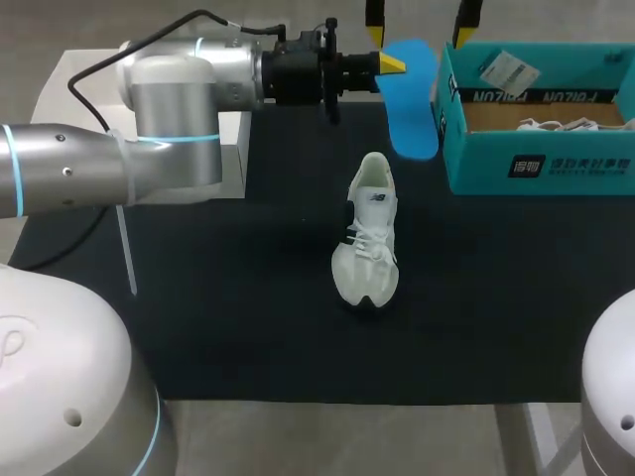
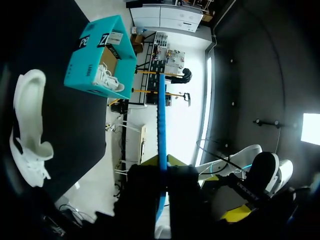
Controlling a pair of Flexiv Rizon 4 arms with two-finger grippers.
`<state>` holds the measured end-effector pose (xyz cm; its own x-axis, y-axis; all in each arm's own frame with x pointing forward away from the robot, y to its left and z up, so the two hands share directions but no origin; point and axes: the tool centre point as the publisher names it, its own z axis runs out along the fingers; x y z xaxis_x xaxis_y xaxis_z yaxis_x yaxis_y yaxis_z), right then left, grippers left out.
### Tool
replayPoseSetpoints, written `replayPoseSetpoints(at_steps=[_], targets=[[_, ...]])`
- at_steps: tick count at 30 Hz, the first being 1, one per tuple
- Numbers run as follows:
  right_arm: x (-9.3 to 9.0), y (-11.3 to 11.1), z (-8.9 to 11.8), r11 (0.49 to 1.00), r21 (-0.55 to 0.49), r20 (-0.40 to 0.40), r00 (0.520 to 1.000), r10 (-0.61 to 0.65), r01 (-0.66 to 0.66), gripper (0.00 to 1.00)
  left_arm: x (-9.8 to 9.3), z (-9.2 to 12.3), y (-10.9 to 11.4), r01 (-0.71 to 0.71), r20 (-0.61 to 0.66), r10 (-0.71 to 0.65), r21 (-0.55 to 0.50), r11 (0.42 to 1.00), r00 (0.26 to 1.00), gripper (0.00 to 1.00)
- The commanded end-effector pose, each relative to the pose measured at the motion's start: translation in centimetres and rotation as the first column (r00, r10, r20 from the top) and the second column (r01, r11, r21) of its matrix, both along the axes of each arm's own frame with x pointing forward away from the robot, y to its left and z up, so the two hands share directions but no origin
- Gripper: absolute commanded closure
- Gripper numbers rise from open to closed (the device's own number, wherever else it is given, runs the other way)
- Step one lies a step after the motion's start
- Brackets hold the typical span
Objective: Take the shoe out of the shoebox, open the shoe tongue, remove and reinsert the insole, then place the shoe into the shoebox
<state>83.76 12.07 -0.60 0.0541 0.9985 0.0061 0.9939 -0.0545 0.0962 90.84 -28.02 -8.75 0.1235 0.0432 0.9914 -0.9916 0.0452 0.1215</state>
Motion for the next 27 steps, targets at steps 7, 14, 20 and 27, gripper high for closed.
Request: replayPoseSetpoints(at_steps=[7,14,20,27], targets=[[0.0,0.0,0.0,1.0,0.0,-0.001,1.0,-0.001,0.001,0.0,0.0,0.0,0.0,0.0,0.0,0.0,0.001,1.0,1.0,1.0],[0.0,0.0,0.0,1.0,0.0,-0.001,1.0,-0.001,0.001,0.0,0.0,0.0,0.0,0.0,0.0,0.0,0.001,1.0,1.0,1.0],[-0.3,-0.3,0.1,0.99,0.135,0.021,0.999,0.028,-0.031,0.0,0.0,0.0,0.0,0.0,0.0,0.0,0.001,1.0,1.0,1.0],[-1.0,-2.5,0.2,0.93,0.359,0.078,0.995,0.054,-0.078,0.0,0.0,0.0,0.0,0.0,0.0,0.0,0.001,1.0,1.0,1.0]])
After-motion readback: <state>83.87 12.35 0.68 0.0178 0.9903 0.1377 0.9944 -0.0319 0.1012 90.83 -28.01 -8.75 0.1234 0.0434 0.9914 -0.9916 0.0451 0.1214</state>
